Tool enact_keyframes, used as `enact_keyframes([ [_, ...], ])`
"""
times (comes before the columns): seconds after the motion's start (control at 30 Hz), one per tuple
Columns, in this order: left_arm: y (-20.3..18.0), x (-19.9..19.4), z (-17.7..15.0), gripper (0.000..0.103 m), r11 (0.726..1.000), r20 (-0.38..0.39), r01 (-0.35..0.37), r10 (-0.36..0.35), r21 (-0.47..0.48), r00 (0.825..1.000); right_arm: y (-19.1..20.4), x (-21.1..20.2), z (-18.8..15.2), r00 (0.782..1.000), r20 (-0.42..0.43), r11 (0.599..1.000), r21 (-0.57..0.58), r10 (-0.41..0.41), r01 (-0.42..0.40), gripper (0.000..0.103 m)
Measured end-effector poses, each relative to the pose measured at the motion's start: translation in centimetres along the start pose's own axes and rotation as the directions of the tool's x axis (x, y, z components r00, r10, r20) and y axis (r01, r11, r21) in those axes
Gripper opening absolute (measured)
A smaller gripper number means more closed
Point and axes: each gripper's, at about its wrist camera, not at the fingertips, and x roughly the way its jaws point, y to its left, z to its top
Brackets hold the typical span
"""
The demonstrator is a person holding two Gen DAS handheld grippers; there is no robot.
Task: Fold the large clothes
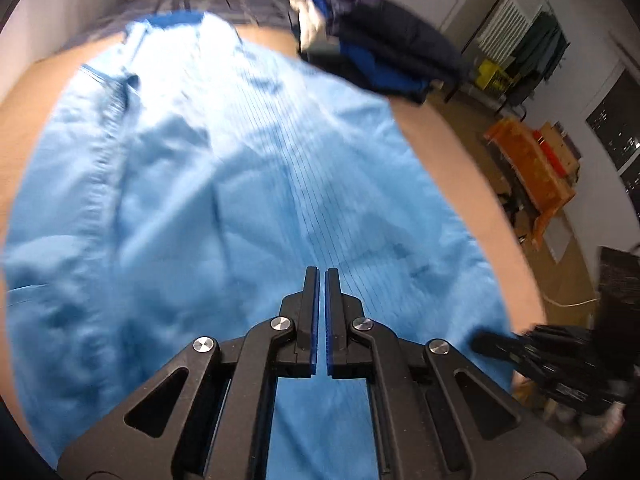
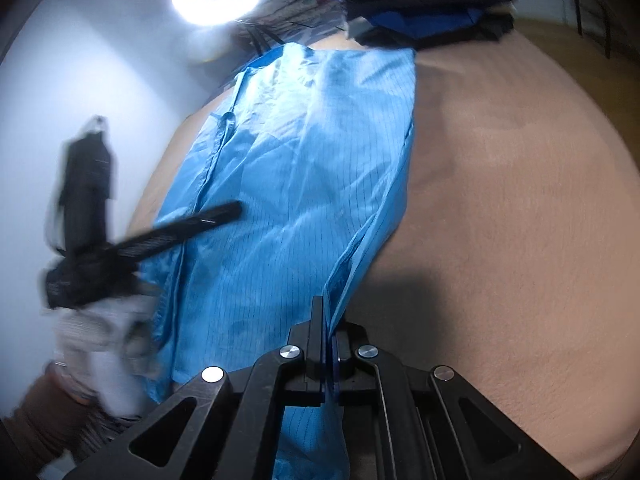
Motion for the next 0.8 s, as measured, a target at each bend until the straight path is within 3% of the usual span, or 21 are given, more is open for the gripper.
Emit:
enact_keyframes([
  [0.17,3.0,-9.3,-1.5,0.000,1.000,0.085,0.031,-0.030,-0.004,0.996,2.3,-0.3,0.1,0.999,0.017,0.998,-0.056,-0.031,0.031,0.000],
  [0.37,9.8,-17.5,-3.8,0.000,0.995,0.191,-0.066,0.079,-0.073,0.978,6.8,-0.3,0.4,0.994,0.047,0.974,-0.199,-0.099,0.107,0.000],
  [0.47,13.5,-19.6,-4.2,0.000,0.985,0.219,-0.093,0.124,-0.146,0.968,10.0,0.5,0.3,0.989,0.061,0.944,-0.296,-0.136,0.148,0.000],
  [0.57,16.7,-21.1,-4.7,0.000,0.970,0.251,-0.064,0.124,-0.234,0.960,13.0,1.6,-0.1,0.988,0.052,0.915,-0.375,-0.142,0.151,0.000],
  [0.8,20.9,-22.3,-6.5,0.000,0.951,0.275,-0.049,0.137,-0.304,0.952,20.6,6.6,-1.8,0.989,-0.013,0.831,-0.544,-0.149,0.118,0.000],
])
